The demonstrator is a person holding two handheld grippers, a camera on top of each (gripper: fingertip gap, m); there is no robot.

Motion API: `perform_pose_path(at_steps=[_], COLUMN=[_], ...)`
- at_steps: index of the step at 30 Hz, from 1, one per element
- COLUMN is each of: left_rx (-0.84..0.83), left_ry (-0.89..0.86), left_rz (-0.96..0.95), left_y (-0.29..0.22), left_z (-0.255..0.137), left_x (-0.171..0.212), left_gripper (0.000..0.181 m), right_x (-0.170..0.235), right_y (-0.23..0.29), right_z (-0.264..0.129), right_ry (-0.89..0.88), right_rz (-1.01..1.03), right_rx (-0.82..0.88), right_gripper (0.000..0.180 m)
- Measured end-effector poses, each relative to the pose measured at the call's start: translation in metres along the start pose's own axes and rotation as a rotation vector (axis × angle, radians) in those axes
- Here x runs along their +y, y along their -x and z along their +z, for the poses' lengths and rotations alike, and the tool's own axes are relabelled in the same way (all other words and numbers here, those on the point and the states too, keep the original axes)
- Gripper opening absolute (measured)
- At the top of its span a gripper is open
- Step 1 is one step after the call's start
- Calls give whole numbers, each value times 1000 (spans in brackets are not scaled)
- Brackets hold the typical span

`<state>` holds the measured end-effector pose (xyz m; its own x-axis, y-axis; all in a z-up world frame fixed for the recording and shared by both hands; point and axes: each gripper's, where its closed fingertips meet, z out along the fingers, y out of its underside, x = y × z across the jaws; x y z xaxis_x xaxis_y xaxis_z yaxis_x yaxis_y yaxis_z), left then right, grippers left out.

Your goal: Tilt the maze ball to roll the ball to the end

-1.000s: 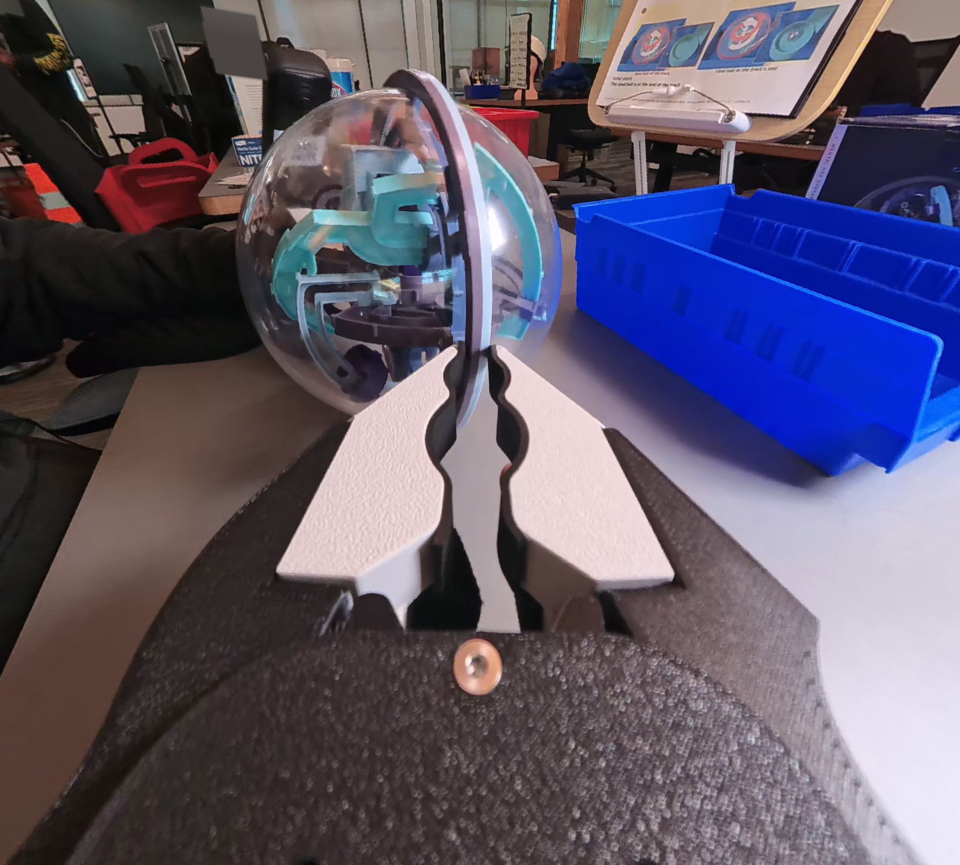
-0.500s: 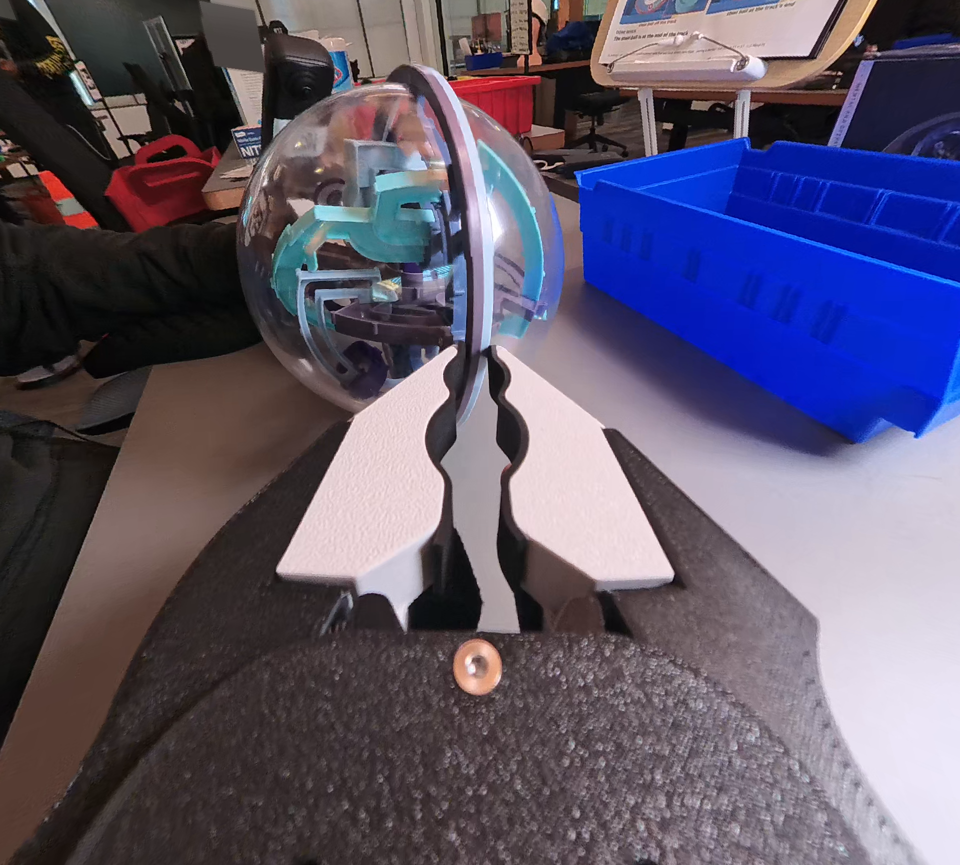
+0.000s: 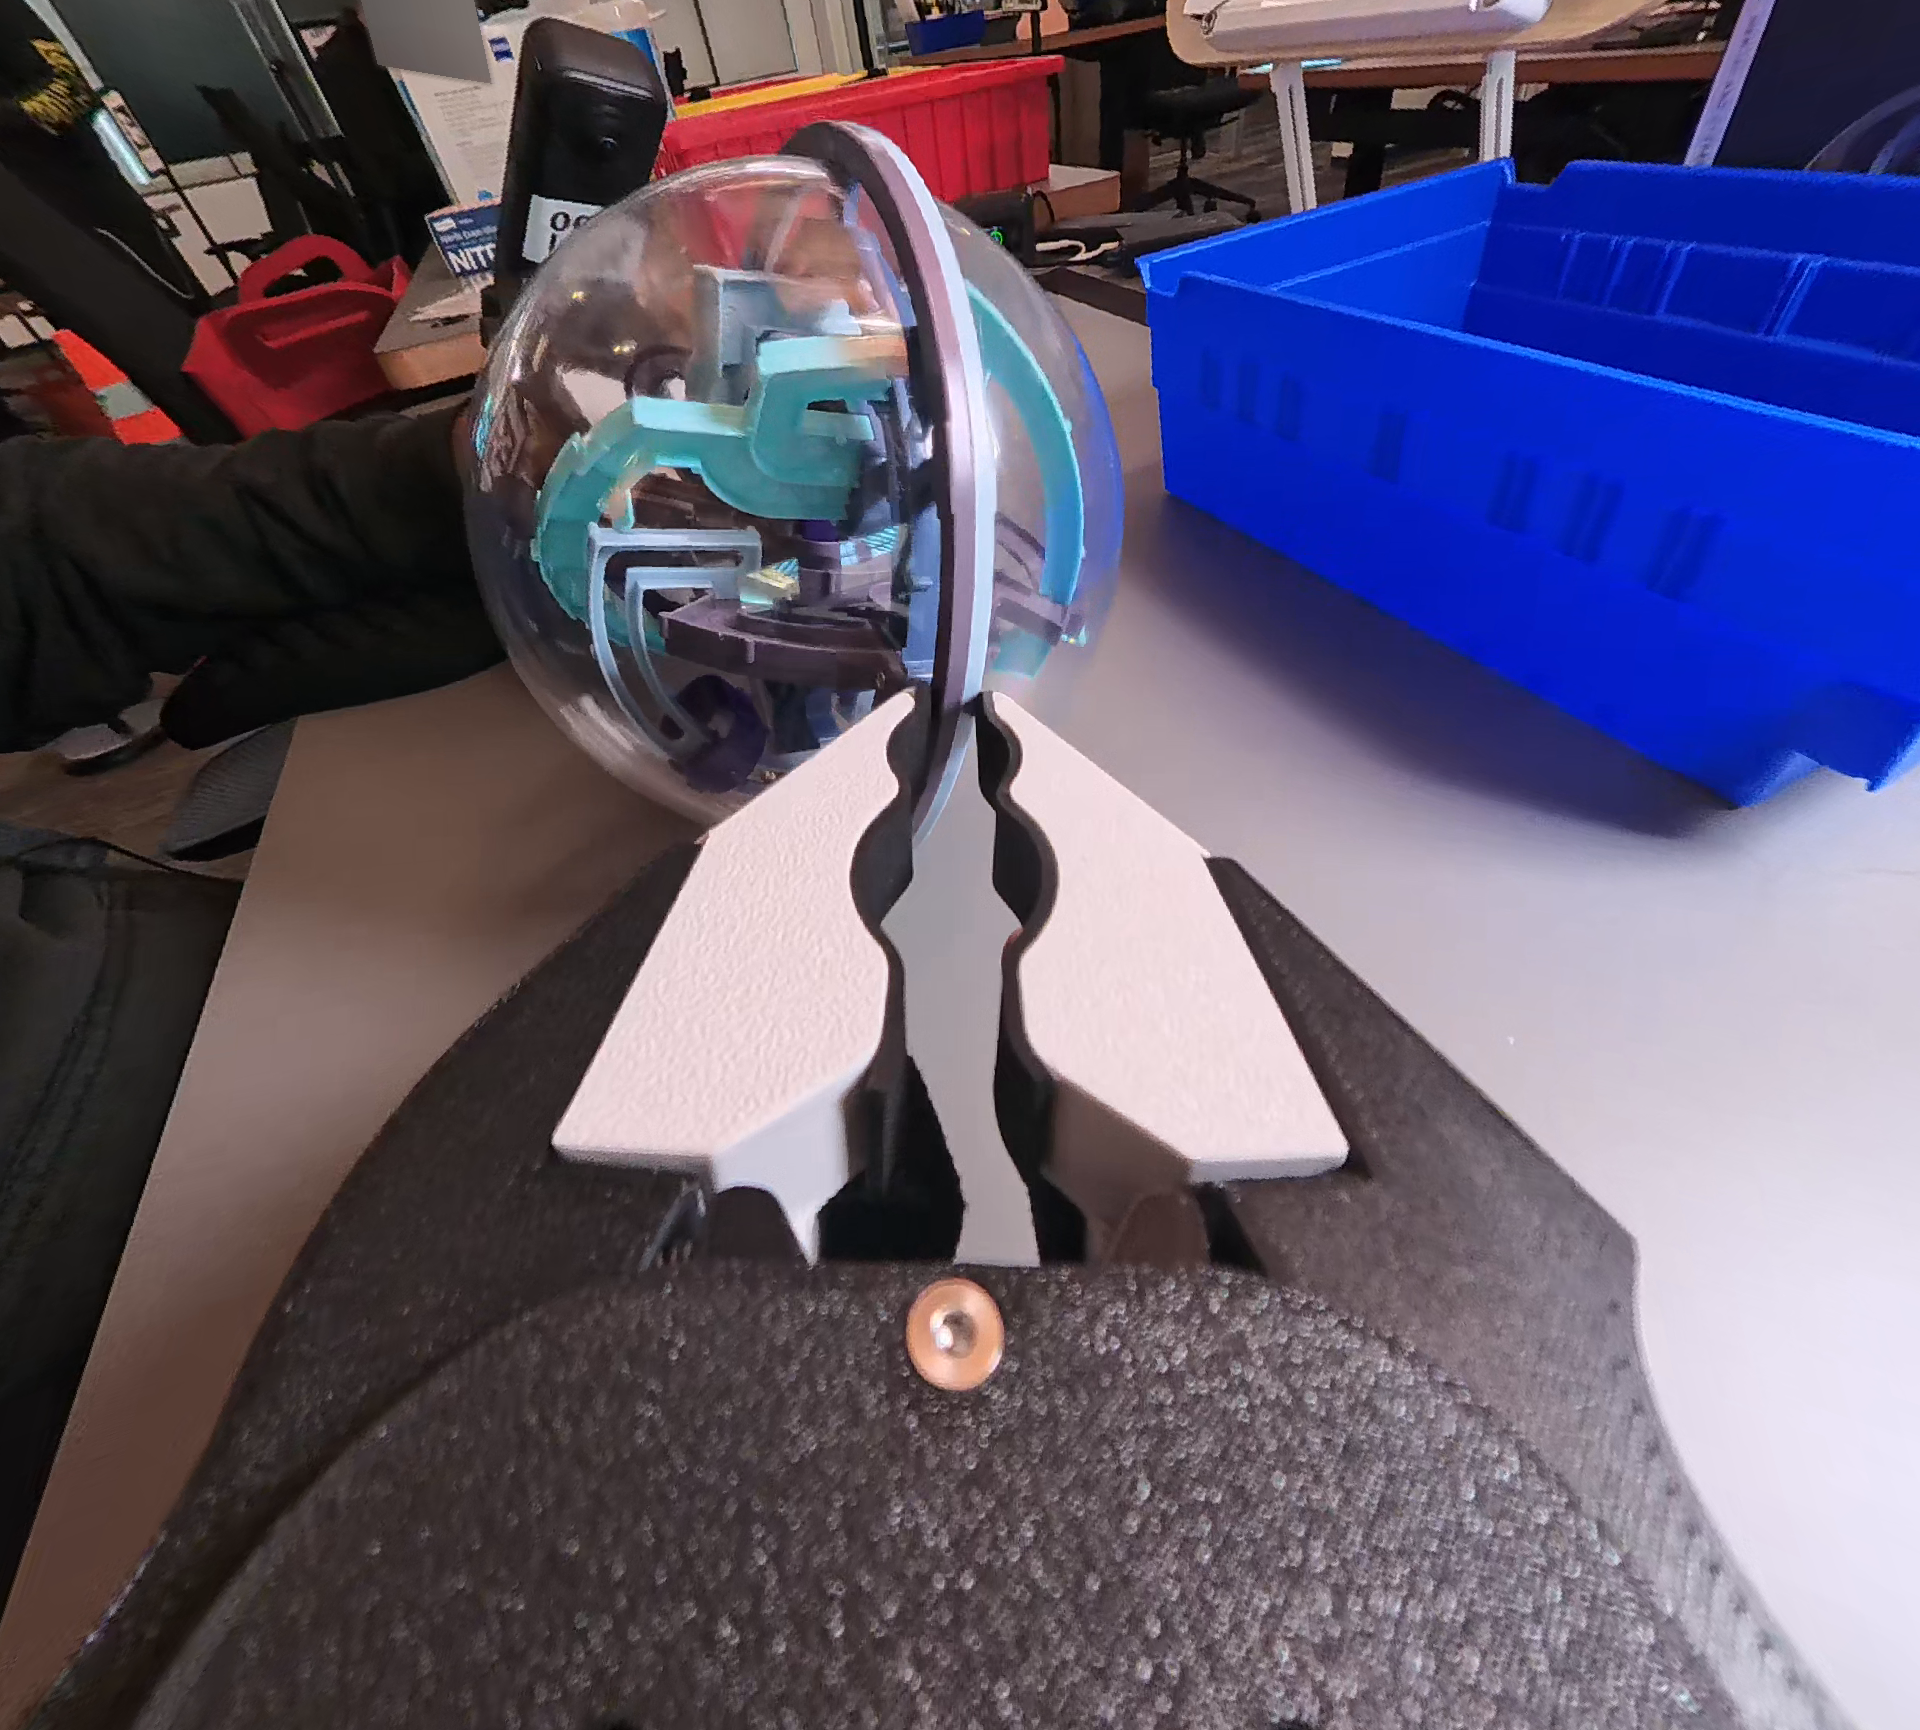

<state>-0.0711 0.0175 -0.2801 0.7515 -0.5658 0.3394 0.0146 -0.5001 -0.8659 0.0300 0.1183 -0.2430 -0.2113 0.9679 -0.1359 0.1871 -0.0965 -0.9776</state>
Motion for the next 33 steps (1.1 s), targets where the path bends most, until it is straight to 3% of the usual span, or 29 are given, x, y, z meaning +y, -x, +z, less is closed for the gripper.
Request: perform_pose_path(at_steps=[33], left_rx=[170], left_ry=[-39], left_rz=[-371], left_y=[-12], left_z=[2], left_x=[-1], left_gripper=[8], right_x=[11], right_y=[-9], right_z=[0], right_ry=[73], right_rz=[174], right_rx=[18], right_gripper=[5])
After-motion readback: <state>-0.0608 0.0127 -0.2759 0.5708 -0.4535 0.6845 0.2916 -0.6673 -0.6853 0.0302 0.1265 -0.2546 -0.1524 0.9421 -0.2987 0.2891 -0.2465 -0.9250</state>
